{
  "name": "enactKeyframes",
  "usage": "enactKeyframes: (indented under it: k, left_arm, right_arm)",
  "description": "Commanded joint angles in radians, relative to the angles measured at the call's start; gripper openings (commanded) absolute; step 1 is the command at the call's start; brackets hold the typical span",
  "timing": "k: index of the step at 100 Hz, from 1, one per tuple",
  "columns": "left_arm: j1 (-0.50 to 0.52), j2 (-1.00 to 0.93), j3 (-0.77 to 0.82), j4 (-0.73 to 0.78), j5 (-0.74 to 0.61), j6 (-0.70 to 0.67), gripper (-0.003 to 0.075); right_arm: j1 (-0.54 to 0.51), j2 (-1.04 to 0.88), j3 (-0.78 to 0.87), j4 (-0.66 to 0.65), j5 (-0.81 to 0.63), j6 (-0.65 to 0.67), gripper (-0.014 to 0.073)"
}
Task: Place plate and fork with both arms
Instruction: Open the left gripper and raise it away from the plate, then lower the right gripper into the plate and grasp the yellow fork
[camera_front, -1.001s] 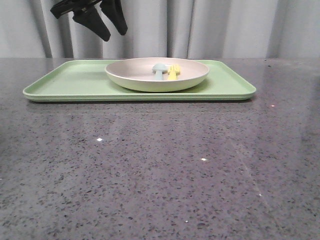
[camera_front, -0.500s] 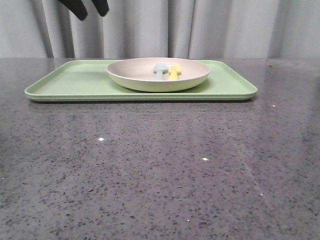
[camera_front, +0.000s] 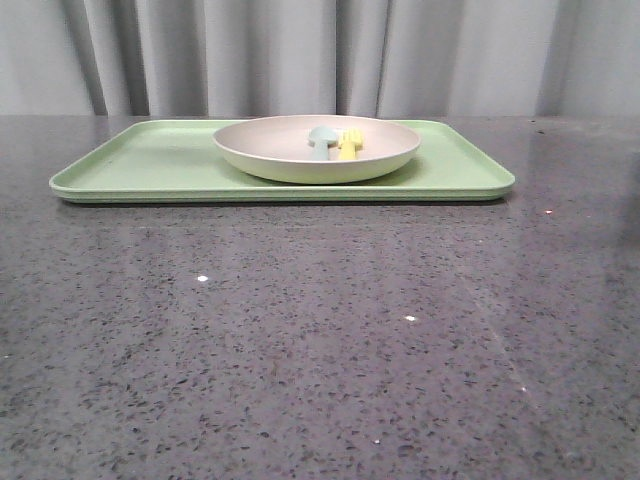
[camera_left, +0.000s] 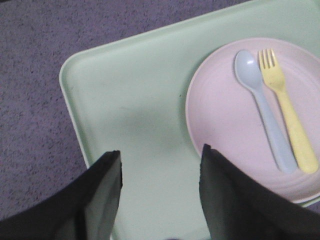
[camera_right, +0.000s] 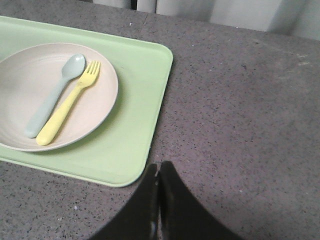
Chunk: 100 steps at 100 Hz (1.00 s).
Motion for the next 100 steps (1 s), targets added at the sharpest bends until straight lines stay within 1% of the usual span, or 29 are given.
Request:
enactKeyframes:
  k: [1,16,32,37,44,61,68,80,90,100]
  left_arm:
    - [0.004,-0.113,0.058,0.015,-0.082,-0.010,0.0354]
    - [0.029,-0.240,0.247,0.017,-0.178,-0.010,0.0354]
    - [0.060,-0.376,0.446,0.017,-0.252,-0.010,0.0354]
    - [0.067,-0.419,0.505,0.017,-0.269,-0.010,0.0354]
    - [0.072,-0.477,0.584,0.017,-0.297,-0.010,0.0354]
    - [0.072,-0.603,0.740,0.026,-0.372,-0.010,0.0354]
    - [0.072,-0.649,0.789,0.026,-0.390,-0.012,0.0354]
    - [0.072,-0.700,0.832,0.026,-0.394,-0.026,0.0354]
    - [0.072,-0.730,0.845,0.026,-0.394,-0.028,0.0354]
    - [0.072,-0.751,0.845,0.026,-0.394,-0.029,0.0354]
  right_arm:
    - [0.013,0.065,-0.105,-0.012,-0.014,-0.010,-0.0055]
    - [0.041,0.186,-0.231,-0.010,0.055,-0.011,-0.0054]
    - [0.073,0.294,-0.351,-0.003,0.121,-0.011,-0.0046]
    - [0.087,0.327,-0.387,0.002,0.137,-0.011,-0.0024]
    - [0.105,0.376,-0.439,0.007,0.164,-0.011,0.0037]
    - [0.149,0.502,-0.572,0.016,0.230,-0.011,0.0270]
    - [0.162,0.561,-0.627,0.032,0.254,-0.011,0.0330]
    - [0.172,0.644,-0.713,0.080,0.300,-0.006,0.0370]
    - [0.173,0.716,-0.784,0.124,0.344,0.002,0.0372]
    - [0.173,0.771,-0.833,0.133,0.372,0.025,0.0372]
